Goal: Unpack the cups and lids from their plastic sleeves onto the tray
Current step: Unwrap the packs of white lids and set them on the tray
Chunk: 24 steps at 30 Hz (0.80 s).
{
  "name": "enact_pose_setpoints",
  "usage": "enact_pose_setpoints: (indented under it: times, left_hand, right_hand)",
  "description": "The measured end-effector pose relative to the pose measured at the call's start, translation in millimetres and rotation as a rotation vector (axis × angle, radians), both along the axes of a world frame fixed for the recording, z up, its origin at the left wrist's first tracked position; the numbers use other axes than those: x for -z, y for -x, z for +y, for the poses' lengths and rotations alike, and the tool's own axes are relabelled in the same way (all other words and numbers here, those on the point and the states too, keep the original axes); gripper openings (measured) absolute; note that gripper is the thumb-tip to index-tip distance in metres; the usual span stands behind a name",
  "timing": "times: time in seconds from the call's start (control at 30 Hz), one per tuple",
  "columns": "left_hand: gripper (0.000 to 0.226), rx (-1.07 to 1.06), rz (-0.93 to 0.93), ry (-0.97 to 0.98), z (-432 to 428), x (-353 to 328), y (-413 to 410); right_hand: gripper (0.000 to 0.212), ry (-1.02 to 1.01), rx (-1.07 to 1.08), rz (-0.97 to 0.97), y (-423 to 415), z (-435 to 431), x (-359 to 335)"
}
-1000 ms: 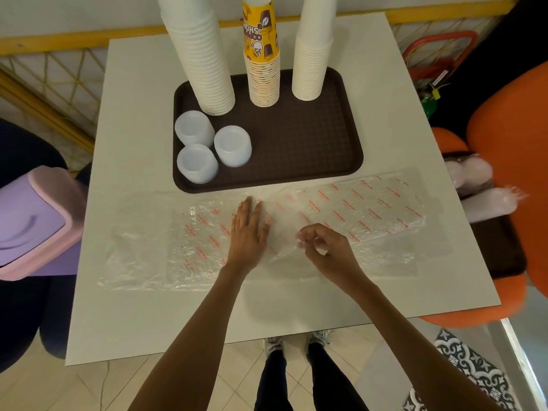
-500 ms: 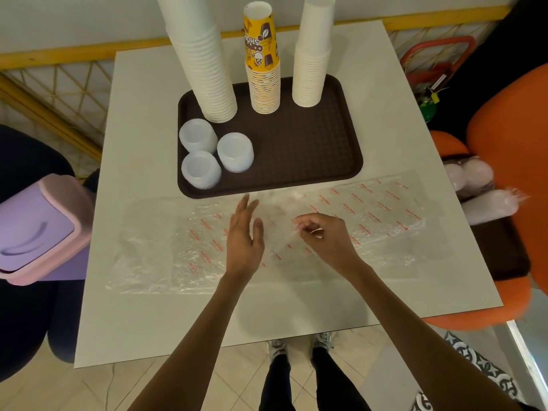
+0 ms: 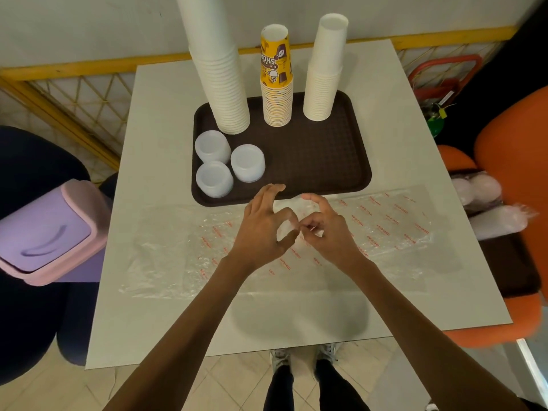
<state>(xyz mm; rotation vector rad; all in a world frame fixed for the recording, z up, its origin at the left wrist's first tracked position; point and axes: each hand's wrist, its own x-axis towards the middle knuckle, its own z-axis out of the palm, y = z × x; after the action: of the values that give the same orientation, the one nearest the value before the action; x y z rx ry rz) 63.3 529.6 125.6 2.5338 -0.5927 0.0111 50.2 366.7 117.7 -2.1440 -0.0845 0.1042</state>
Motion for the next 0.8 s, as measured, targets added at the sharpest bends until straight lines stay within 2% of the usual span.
enact_pose_setpoints:
  times: [0.13, 0.27, 0.37, 0.47, 0.53, 0.63, 0.7, 0.8]
  left_hand:
    - [0.015, -0.061, 0.04, 0.097, 2.7, 1.5, -3.1]
    - [0.021, -0.054, 0.09, 0.153, -0.8, 10.1, 2.1]
    - [0.025, -0.128, 0.243, 0.401, -7.8, 10.5, 9.5]
    - [0.029, -0.366, 0.311, 0.574, -3.3, 16.0, 17.5]
    - [0.034, -0.483, 0.293, 0.532, 7.2, 28.1, 23.0]
    - [0.036, -0.559, 0.216, 0.397, 23.0, 49.8, 30.1]
    - [0.035, -0.578, 0.17, 0.31, 27.9, 58.5, 32.7]
    - [0.036, -0.567, 0.073, 0.18, 31.0, 69.1, 33.3]
  right_hand:
    - [0.053, 0.047, -0.013, 0.015, -0.2, -5.2, 1.7]
    - [0.042, 0.044, -0.019, 0.085, 5.4, -10.7, 4.9]
    - [0.033, 0.086, -0.007, 0.1, 12.3, -16.8, 13.8]
    - [0.029, 0.2, 0.07, 0.103, 20.3, -26.9, 26.0]
    - [0.03, 0.281, 0.231, 0.066, 24.7, -28.6, 28.8]
    - [0.029, 0.345, 0.353, -0.199, 29.1, -13.9, 26.0]
    - [0.029, 0.38, 0.267, -0.322, 29.8, 4.0, 27.3]
    - [0.031, 0.437, 0.082, -0.358, 26.6, 37.1, 37.3]
